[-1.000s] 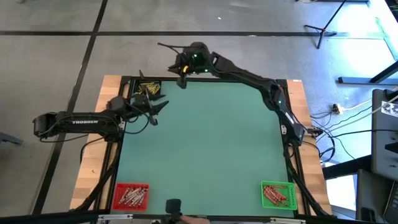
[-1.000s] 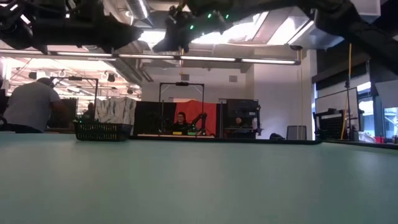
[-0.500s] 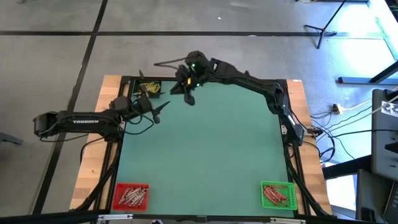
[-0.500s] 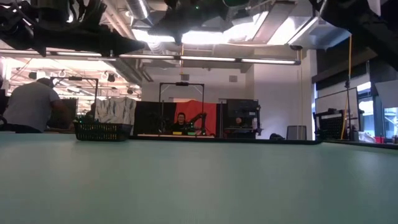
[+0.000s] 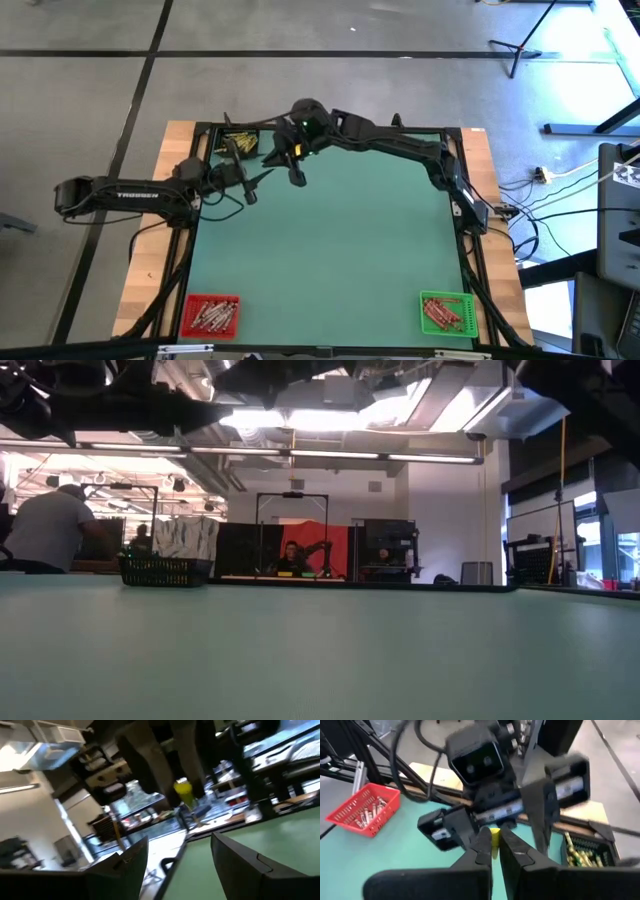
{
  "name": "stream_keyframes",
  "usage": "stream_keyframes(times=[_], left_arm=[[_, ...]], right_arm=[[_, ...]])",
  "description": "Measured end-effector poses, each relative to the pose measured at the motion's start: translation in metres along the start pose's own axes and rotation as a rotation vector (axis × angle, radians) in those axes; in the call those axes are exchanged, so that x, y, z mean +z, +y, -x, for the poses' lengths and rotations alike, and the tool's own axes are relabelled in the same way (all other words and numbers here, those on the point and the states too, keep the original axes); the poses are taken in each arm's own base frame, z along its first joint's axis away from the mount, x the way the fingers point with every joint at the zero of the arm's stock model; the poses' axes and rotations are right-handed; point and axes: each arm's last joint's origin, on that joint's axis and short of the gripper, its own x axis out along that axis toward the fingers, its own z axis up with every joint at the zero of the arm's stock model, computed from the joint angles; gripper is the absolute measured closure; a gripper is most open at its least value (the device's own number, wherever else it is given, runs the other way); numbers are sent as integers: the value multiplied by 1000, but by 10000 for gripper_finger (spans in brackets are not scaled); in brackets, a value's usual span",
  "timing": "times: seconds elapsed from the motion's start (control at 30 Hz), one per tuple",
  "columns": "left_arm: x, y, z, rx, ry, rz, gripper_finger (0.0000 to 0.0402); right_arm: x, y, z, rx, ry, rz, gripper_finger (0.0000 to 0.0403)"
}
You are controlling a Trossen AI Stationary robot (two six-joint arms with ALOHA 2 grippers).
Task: Sort crayons
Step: Put the yellow crayon into the black bin
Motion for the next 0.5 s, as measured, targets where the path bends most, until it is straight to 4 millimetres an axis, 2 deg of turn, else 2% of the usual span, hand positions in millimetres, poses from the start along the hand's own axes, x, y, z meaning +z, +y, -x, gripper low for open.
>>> stream_keyframes(times=[0.13,0.27,0.5], left_arm=[[0,-3,0,-12,4,44,204],[-8,-4,1,62,130,92,204],[-36,-14,9,87,452,276,204]], right_arm=[[0,1,-1,-26,18,23,391],[-6,-6,2,-98,71,31,391],[-17,-40,12,-223,27,27,391]])
